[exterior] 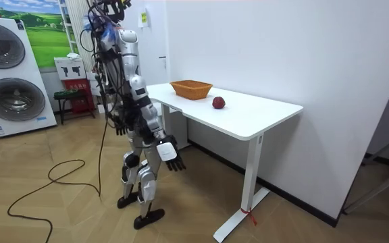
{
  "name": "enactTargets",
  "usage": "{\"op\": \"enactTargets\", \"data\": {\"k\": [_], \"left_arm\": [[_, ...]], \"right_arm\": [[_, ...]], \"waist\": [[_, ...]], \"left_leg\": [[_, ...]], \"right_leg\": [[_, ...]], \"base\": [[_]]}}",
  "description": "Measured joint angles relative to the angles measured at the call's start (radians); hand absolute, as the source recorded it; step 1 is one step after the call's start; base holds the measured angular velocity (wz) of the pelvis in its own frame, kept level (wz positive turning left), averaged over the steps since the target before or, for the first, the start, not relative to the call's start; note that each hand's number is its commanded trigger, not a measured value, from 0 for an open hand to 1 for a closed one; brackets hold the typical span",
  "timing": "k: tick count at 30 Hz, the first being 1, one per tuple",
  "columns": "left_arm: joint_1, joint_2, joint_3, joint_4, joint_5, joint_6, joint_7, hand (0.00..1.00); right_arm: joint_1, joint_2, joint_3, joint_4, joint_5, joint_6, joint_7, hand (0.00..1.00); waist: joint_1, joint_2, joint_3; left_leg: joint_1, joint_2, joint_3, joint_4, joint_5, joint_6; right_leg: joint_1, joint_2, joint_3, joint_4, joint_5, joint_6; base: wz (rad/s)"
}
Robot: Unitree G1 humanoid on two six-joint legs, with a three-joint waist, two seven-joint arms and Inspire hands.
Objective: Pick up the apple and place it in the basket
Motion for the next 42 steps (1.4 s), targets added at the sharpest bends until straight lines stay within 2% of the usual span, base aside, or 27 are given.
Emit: {"op": "enactTargets", "data": {"k": [2, 4, 6, 9, 13, 15, 19, 21, 22, 24, 28, 30, 35, 40, 42], "left_arm": [[0.007, 0.008, 0.015, -0.002, -0.014, -0.010, 0.011, 0.00], [0.006, 0.017, 0.015, -0.003, -0.013, -0.017, 0.011, 0.00], [0.007, 0.019, 0.019, -0.007, -0.013, -0.019, 0.020, 0.00], [0.010, 0.020, 0.053, -0.007, -0.011, -0.024, 0.026, 0.00], [0.026, 0.022, 0.050, -0.024, 0.000, -0.024, 0.026, 0.00], [0.027, 0.024, 0.049, -0.032, 0.017, -0.027, 0.025, 0.00], [0.025, 0.022, 0.040, -0.036, 0.033, -0.026, 0.023, 0.00], [0.024, 0.027, 0.012, -0.035, 0.030, -0.027, 0.026, 0.00], [0.025, 0.028, 0.005, -0.036, 0.030, -0.027, 0.027, 0.00], [0.026, 0.027, -0.027, -0.036, 0.038, -0.026, 0.027, 0.00], [0.004, 0.029, -0.053, -0.033, 0.055, -0.027, 0.024, 0.00], [-0.004, 0.030, -0.074, -0.023, 0.055, -0.031, 0.021, 0.00], [-0.009, 0.029, -0.129, -0.023, 0.046, -0.030, 0.000, 0.00], [-0.008, 0.027, -0.148, -0.030, 0.047, -0.030, -0.003, 0.00], [-0.007, 0.028, -0.147, -0.026, 0.052, -0.030, -0.014, 0.00]], "right_arm": [[-0.003, -0.011, -0.066, -0.047, 0.085, -0.018, -0.063, 0.00], [-0.013, -0.024, -0.128, -0.080, 0.142, -0.036, -0.128, 0.00], [-0.016, -0.043, -0.202, -0.141, 0.204, -0.047, -0.227, 0.00], [-0.020, -0.051, -0.292, -0.231, 0.250, -0.069, -0.369, 0.00], [-0.031, -0.060, -0.331, -0.385, 0.222, -0.100, -0.544, 0.00], [-0.050, -0.071, -0.332, -0.458, 0.148, -0.124, -0.637, 0.00], [-0.055, -0.075, -0.326, -0.627, -0.027, -0.130, -0.772, 0.00], [-0.057, -0.088, -0.280, -0.763, -0.149, -0.144, -0.837, 0.00], [-0.057, -0.088, -0.265, -0.795, -0.178, -0.151, -0.847, 0.00], [-0.056, -0.088, -0.210, -0.893, -0.328, -0.159, -0.879, 0.00], [-0.058, -0.089, -0.151, -0.970, -0.503, -0.163, -0.874, 0.00], [-0.060, -0.090, -0.104, -0.977, -0.585, -0.163, -0.835, 0.00], [-0.061, -0.119, 0.045, -0.982, -0.648, -0.157, -0.698, 0.00], [-0.060, -0.126, 0.117, -0.975, -0.654, -0.148, -0.547, 0.00], [-0.058, -0.127, 0.164, -0.954, -0.655, -0.148, -0.481, 0.00]], "waist": [[-0.016, -0.003, -0.0015], [-0.017, -0.004, -0.0020], [-0.018, -0.008, -0.0053], [-0.018, -0.009, -0.0076], [-0.029, -0.008, -0.0078], [-0.041, -0.010, -0.0067], [-0.039, -0.010, -0.0073], [-0.037, -0.014, -0.0073], [-0.036, -0.017, -0.0067], [-0.032, -0.022, -0.0066], [-0.001, -0.024, -0.0077], [0.017, -0.021, -0.0065], [0.025, -0.011, 0.0044], [0.047, -0.005, 0.0017], [0.053, -0.010, 0.0052]], "left_leg": [[0.000, 0.000, 0.001, 0.000, 0.000, 0.000], [0.000, 0.000, 0.005, 0.000, 0.000, 0.000], [-0.001, -0.002, 0.010, 0.000, 0.000, 0.000], [-0.016, -0.001, 0.016, 0.004, 0.000, 0.000], [-0.028, -0.002, 0.018, 0.008, 0.000, 0.001], [-0.039, -0.005, 0.009, 0.016, 0.001, 0.001], [-0.048, -0.012, 0.003, 0.018, 0.003, 0.005], [-0.069, -0.015, 0.003, 0.021, 0.005, 0.009], [-0.070, -0.015, 0.003, 0.020, 0.006, 0.010], [-0.071, -0.015, 0.004, 0.019, 0.006, 0.010], [-0.067, -0.015, 0.004, 0.017, 0.006, 0.010], [-0.066, -0.014, 0.005, 0.016, 0.006, 0.010], [-0.070, -0.012, 0.007, 0.012, 0.006, 0.010], [-0.066, -0.011, 0.006, 0.009, 0.006, 0.009], [-0.052, -0.011, 0.006, 0.005, 0.006, 0.009]], "right_leg": [[0.000, 0.000, 0.002, 0.000, 0.000, 0.000], [-0.002, 0.000, 0.006, 0.003, 0.000, 0.000], [-0.010, -0.001, 0.010, 0.017, -0.001, 0.001], [-0.021, -0.001, 0.013, 0.018, -0.001, 0.001], [-0.037, -0.001, 0.017, 0.031, -0.002, 0.001], [-0.041, -0.006, 0.007, 0.031, -0.003, 0.003], [-0.057, -0.013, 0.003, 0.036, -0.010, 0.010], [-0.075, -0.015, 0.005, 0.052, -0.010, 0.010], [-0.082, -0.015, 0.005, 0.053, -0.009, 0.010], [-0.086, -0.015, 0.006, 0.050, -0.009, 0.009], [-0.086, -0.015, 0.006, 0.048, -0.008, 0.009], [-0.086, -0.014, 0.006, 0.049, -0.007, 0.008], [-0.086, -0.014, 0.006, 0.049, -0.007, 0.008], [-0.082, -0.013, 0.005, 0.048, -0.007, 0.007], [-0.069, -0.012, 0.005, 0.046, -0.007, 0.007]], "base": [[-0.03], [-0.05], [-0.08], [-0.05], [-0.02], [0.11], [0.07], [0.00], [0.00], [0.00], [0.00], [-0.03], [0.00], [0.00], [0.00]]}}
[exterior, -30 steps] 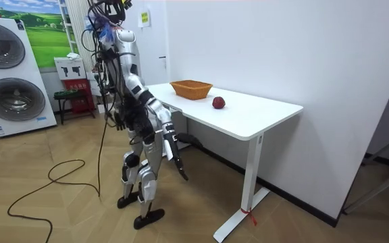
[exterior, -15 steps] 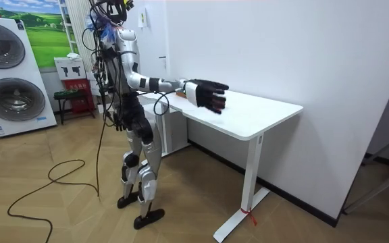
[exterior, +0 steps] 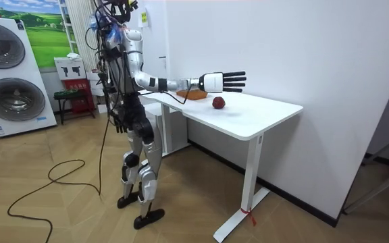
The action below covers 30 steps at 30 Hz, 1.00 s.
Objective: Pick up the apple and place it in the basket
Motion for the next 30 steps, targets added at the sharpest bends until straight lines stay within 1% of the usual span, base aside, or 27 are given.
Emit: {"op": "enactTargets", "data": {"k": [3, 5, 7, 9, 13, 15, 18, 23, 30], "left_arm": [[0.000, 0.001, 0.000, -0.002, 0.005, -0.004, -0.013, 0.00], [0.001, 0.002, 0.001, -0.001, 0.006, -0.004, -0.025, 0.00], [0.005, 0.002, 0.001, -0.002, 0.009, -0.004, -0.031, 0.00], [0.015, 0.002, 0.001, -0.002, 0.024, -0.003, -0.033, 0.00], [0.022, 0.002, 0.001, -0.003, 0.031, -0.002, -0.034, 0.00], [0.019, 0.002, 0.000, -0.002, 0.031, -0.002, -0.034, 0.00], [0.016, 0.003, 0.001, -0.001, 0.031, -0.001, -0.038, 0.00], [0.005, 0.003, 0.001, -0.002, 0.031, 0.001, -0.053, 0.00], [-0.001, 0.004, 0.002, -0.002, 0.031, 0.001, -0.068, 0.00]], "right_arm": [[0.000, 0.000, 0.043, 0.047, -0.001, 0.000, 0.079, 0.00], [0.000, 0.001, 0.059, 0.069, -0.004, 0.000, 0.119, 0.00], [0.000, 0.001, 0.060, 0.075, -0.010, 0.010, 0.150, 0.00], [0.000, 0.001, 0.061, 0.075, -0.044, 0.011, 0.180, 0.00], [0.001, 0.001, 0.062, 0.101, -0.077, 0.011, 0.212, 0.00], [0.001, 0.002, 0.069, 0.136, -0.100, 0.012, 0.237, 0.00], [0.001, 0.002, 0.074, 0.178, -0.122, 0.020, 0.270, 0.00], [0.001, 0.002, 0.074, 0.192, -0.122, 0.030, 0.306, 0.00], [0.001, 0.002, 0.074, 0.192, -0.122, 0.030, 0.325, 0.00]], "waist": [[0.016, -0.009, -0.0019], [0.020, -0.016, -0.0035], [0.021, -0.019, -0.0067], [0.021, -0.022, -0.0084], [0.020, -0.022, -0.0084], [0.019, -0.020, -0.0067], [0.016, -0.017, -0.0075], [0.014, -0.014, -0.0089], [0.016, -0.019, -0.0116]], "left_leg": [[0.002, 0.000, 0.000, 0.000, 0.000, 0.000], [0.001, 0.000, -0.003, 0.001, 0.000, 0.000], [0.001, -0.001, -0.013, 0.003, 0.000, 0.000], [0.002, 0.000, -0.019, 0.007, 0.000, 0.000], [0.008, 0.000, -0.022, 0.010, 0.000, 0.000], [0.012, 0.001, -0.022, 0.009, 0.000, 0.000], [0.014, 0.000, -0.021, 0.009, 0.000, 0.000], [0.011, 0.000, -0.021, 0.009, 0.000, 0.000], [0.010, 0.000, -0.023, 0.009, 0.000, 0.000]], "right_leg": [[0.008, -0.001, -0.002, -0.003, 0.000, 0.000], [0.011, -0.002, -0.007, -0.006, 0.001, -0.001], [0.019, -0.003, -0.018, -0.015, 0.004, -0.001], [0.023, -0.003, -0.025, -0.016, 0.005, -0.001], [0.037, -0.003, -0.030, -0.024, 0.006, -0.002], [0.046, -0.003, -0.030, -0.031, 0.010, -0.002], [0.049, -0.003, -0.029, -0.031, 0.010, -0.001], [0.046, -0.003, -0.028, -0.031, 0.011, -0.001], [0.046, -0.003, -0.030, -0.032, 0.011, -0.001]], "base": [[0.00], [0.08], [0.15], [0.09], [0.04], [0.00], [0.00], [0.00], [0.00]]}}
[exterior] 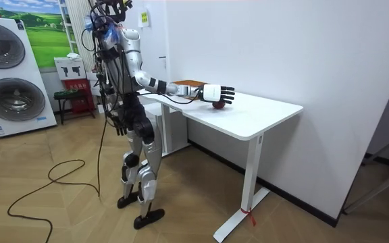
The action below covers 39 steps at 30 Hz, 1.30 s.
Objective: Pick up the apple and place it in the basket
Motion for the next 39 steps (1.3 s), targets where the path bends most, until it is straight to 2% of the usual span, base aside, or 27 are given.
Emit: {"op": "enactTargets", "data": {"k": [3, 12, 16, 21, 27, 34, 35, 36, 39], "left_arm": [[-0.001, 0.004, 0.000, 0.001, 0.000, 0.000, 0.000, 0.00], [-0.006, 0.016, -0.001, 0.003, 0.015, 0.001, -0.002, 0.00], [-0.008, 0.016, -0.001, 0.002, 0.034, -0.002, -0.005, 0.00], [-0.011, 0.018, -0.001, 0.000, 0.035, -0.001, -0.011, 0.00], [-0.011, 0.023, -0.001, -0.003, 0.044, 0.004, -0.032, 0.00], [-0.008, 0.028, -0.001, -0.011, 0.043, 0.014, -0.049, 0.00], [-0.008, 0.030, -0.002, -0.015, 0.042, 0.014, -0.049, 0.00], [-0.007, 0.033, -0.003, -0.021, 0.040, 0.014, -0.049, 0.00], [-0.007, 0.037, -0.003, -0.024, 0.040, 0.014, -0.049, 0.00]], "right_arm": [[-0.001, 0.000, 0.000, 0.040, 0.001, 0.000, 0.000, 0.00], [-0.005, -0.001, 0.000, 0.115, 0.000, 0.010, 0.008, 0.00], [-0.037, -0.004, 0.000, 0.161, -0.014, 0.010, 0.037, 0.00], [-0.086, -0.032, 0.002, 0.229, -0.057, 0.010, 0.082, 0.00], [-0.092, -0.047, 0.002, 0.239, -0.089, 0.012, 0.118, 0.00], [-0.128, -0.059, 0.003, 0.272, -0.152, 0.030, 0.153, 0.01], [-0.129, -0.069, 0.013, 0.272, -0.155, 0.032, 0.153, 0.75], [-0.129, -0.075, 0.026, 0.272, -0.155, 0.032, 0.153, 1.00], [-0.130, -0.075, 0.034, 0.272, -0.156, 0.034, 0.153, 1.00]], "waist": [[-0.001, -0.005, -0.0013], [0.003, -0.011, 0.0022], [0.003, -0.014, 0.0036], [0.003, -0.017, 0.0053], [0.005, -0.025, 0.0085], [0.003, -0.035, 0.0063], [0.004, -0.036, 0.0050], [0.005, -0.038, 0.0040], [0.005, -0.039, 0.0027]], "left_leg": [[0.001, 0.000, -0.007, 0.000, 0.000, 0.000], [-0.010, -0.001, -0.019, 0.007, 0.000, 0.000], [-0.008, -0.001, -0.019, 0.007, 0.000, 0.000], [-0.009, -0.001, -0.020, 0.006, 0.000, 0.000], [-0.012, -0.001, -0.023, 0.006, 0.000, 0.000], [-0.014, -0.001, -0.022, 0.009, 0.000, 0.000], [-0.014, -0.001, -0.022, 0.010, 0.000, 0.000], [-0.013, -0.001, -0.022, 0.009, 0.000, -0.001], [-0.011, 0.000, -0.022, 0.009, 0.001, -0.001]], "right_leg": [[0.003, -0.001, -0.008, 0.000, 0.000, 0.000], [0.002, -0.003, -0.020, 0.000, 0.000, 0.000], [0.002, -0.003, -0.018, 0.000, 0.000, 0.000], [0.002, -0.003, -0.019, 0.000, 0.000, 0.000], [0.000, -0.003, -0.023, 0.000, 0.000, -0.001], [-0.001, -0.003, -0.024, 0.001, 0.000, -0.001], [-0.001, -0.003, -0.024, 0.001, 0.000, -0.001], [-0.001, -0.003, -0.024, 0.002, 0.001, -0.001], [0.001, -0.002, -0.024, 0.002, 0.001, -0.002]], "base": [[0.08], [0.04], [0.00], [0.00], [0.00], [0.00], [0.00], [0.00], [0.00]]}}
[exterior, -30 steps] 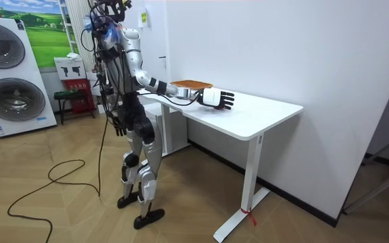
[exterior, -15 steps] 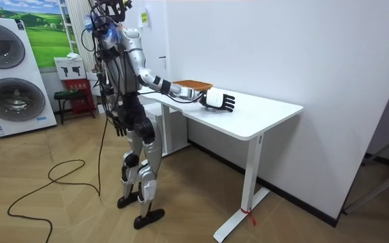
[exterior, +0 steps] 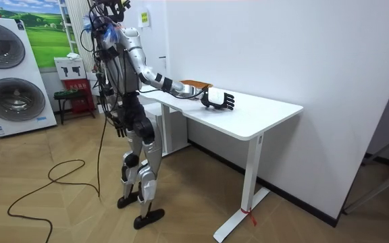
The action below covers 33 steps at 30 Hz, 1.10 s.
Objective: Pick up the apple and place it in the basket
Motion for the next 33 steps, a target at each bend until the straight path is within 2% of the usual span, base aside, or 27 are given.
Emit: {"op": "enactTargets", "data": {"k": [4, 6, 11, 17, 26, 29, 33], "left_arm": [[0.001, 0.003, -0.001, -0.001, 0.000, 0.000, 0.000, 0.00], [0.000, 0.009, -0.018, -0.001, 0.000, 0.000, -0.001, 0.00], [-0.001, 0.018, -0.020, 0.002, -0.008, 0.000, -0.001, 0.00], [0.000, 0.019, -0.020, 0.007, -0.014, 0.007, -0.001, 0.00], [0.002, 0.018, -0.020, 0.014, -0.006, 0.008, -0.022, 0.00], [-0.003, 0.016, -0.018, 0.014, 0.001, 0.008, -0.020, 0.00], [-0.013, 0.015, -0.018, 0.014, 0.001, 0.008, -0.011, 0.00]], "right_arm": [[-0.005, -0.004, 0.007, 0.000, -0.022, 0.001, -0.008, 1.00], [-0.024, -0.023, 0.033, 0.000, -0.034, 0.012, -0.009, 1.00], [-0.034, -0.061, 0.101, 0.000, -0.048, 0.014, 0.001, 1.00], [-0.040, -0.061, 0.108, 0.000, -0.055, 0.015, 0.004, 1.00], [-0.049, -0.061, 0.107, -0.015, -0.071, 0.015, 0.019, 1.00], [-0.048, -0.061, 0.106, -0.047, -0.071, 0.015, 0.018, 1.00], [-0.048, -0.059, 0.103, -0.190, -0.079, 0.016, -0.018, 1.00]], "waist": [[0.000, -0.002, -0.0009], [0.002, -0.003, -0.0009], [0.027, -0.007, -0.0007], [0.053, -0.006, 0.0048], [0.050, 0.001, 0.0054], [0.049, 0.011, 0.0072], [0.043, 0.025, 0.0008]], "left_leg": [[0.001, 0.000, 0.000, 0.000, 0.000, 0.000], [0.002, 0.000, 0.000, 0.000, 0.001, -0.001], [0.004, 0.001, -0.001, 0.000, 0.001, -0.001], [0.002, 0.000, -0.004, 0.000, 0.001, -0.001], [0.000, 0.000, -0.004, -0.001, 0.001, -0.001], [0.000, 0.000, -0.004, -0.002, 0.001, -0.001], [-0.001, 0.000, -0.003, -0.004, 0.002, -0.002]], "right_leg": [[0.001, 0.000, 0.000, 0.001, 0.000, 0.000], [0.001, 0.000, 0.000, 0.001, 0.001, -0.001], [0.003, 0.001, 0.000, 0.001, 0.001, -0.001], [0.003, 0.001, -0.003, 0.000, 0.001, -0.001], [0.003, 0.001, -0.003, 0.000, 0.001, -0.001], [0.003, 0.001, -0.002, 0.000, 0.001, -0.001], [-0.002, 0.001, 0.001, 0.001, 0.001, -0.001]], "base": [[0.00], [0.00], [0.00], [0.01], [0.00], [0.00], [0.00]]}}
